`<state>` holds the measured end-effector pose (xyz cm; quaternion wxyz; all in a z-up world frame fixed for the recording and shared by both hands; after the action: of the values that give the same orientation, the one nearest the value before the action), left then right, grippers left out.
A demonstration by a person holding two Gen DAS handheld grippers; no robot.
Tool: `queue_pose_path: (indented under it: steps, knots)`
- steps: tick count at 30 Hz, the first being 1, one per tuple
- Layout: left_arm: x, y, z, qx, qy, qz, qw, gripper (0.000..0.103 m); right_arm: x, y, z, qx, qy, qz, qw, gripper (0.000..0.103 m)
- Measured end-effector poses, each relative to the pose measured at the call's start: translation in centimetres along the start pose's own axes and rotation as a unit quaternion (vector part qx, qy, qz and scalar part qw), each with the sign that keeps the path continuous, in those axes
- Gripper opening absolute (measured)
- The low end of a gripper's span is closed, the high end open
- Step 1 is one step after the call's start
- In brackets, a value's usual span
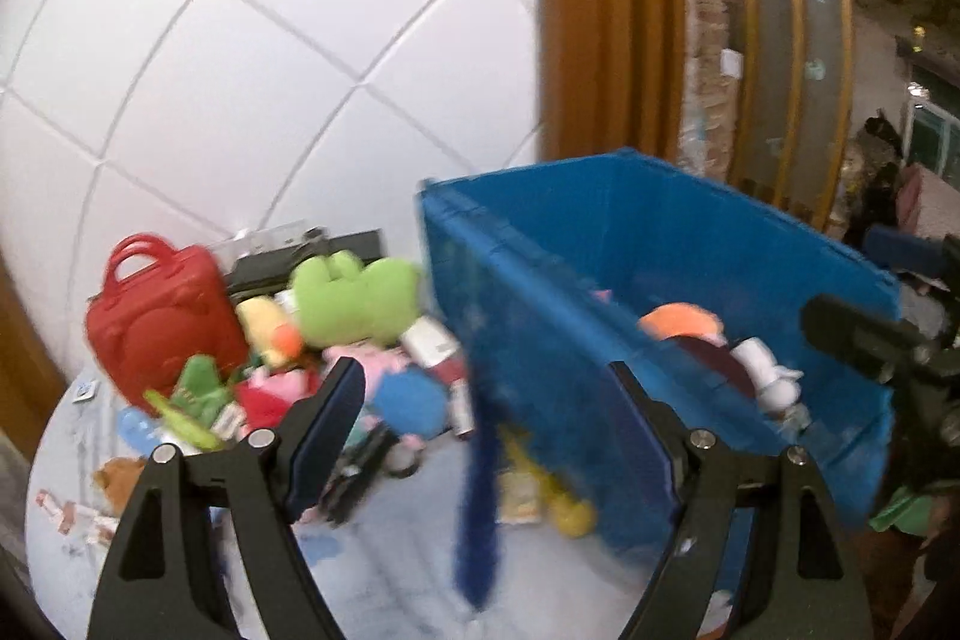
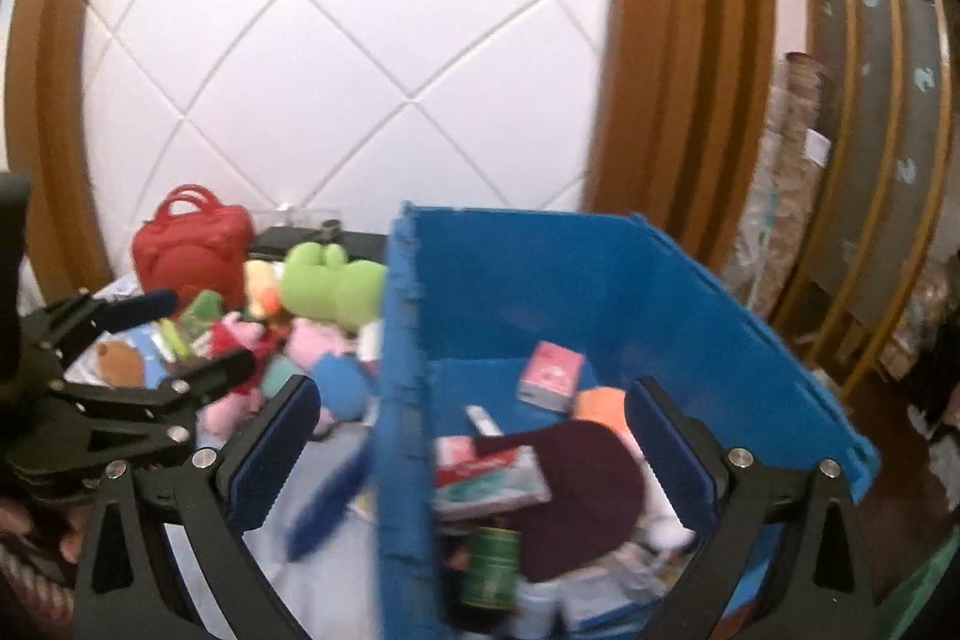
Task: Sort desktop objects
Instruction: 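Withdraw both grippers from the crate back over the table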
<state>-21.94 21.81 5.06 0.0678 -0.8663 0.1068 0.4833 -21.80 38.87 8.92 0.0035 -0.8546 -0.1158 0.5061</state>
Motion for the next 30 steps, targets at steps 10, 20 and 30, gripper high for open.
queue_pose_path:
  steps: [10,20,30]
  knots:
    - [7.2,12.5,-0.3,-0.070,0.055,-0.048,0.9949,0.080,0.4,9.9,4.6,-0.067,0.034,-0.003,0.997,0.103]
    - [21.4,27.7,-1.2,-0.175,0.165,-0.141,0.9603,0.080,4.6,20.5,11.2,-0.142,0.120,-0.013,0.982,0.103]
    - [30.3,36.6,-0.2,-0.194,0.227,-0.202,0.9327,0.080,11.2,30.1,16.4,-0.179,0.211,-0.022,0.961,0.103]
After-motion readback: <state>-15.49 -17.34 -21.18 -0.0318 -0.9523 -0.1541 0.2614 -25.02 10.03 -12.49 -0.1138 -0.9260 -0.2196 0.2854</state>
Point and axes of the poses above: each gripper's, at about its wrist camera, not at the fingertips, and z roughly the way its jaws point, y to its left, x to its underside, the point moved 4 cm from there along z, roughly the way its jaws point, and after that the axes turned 3 degrees about x, right-handed, at the moved point
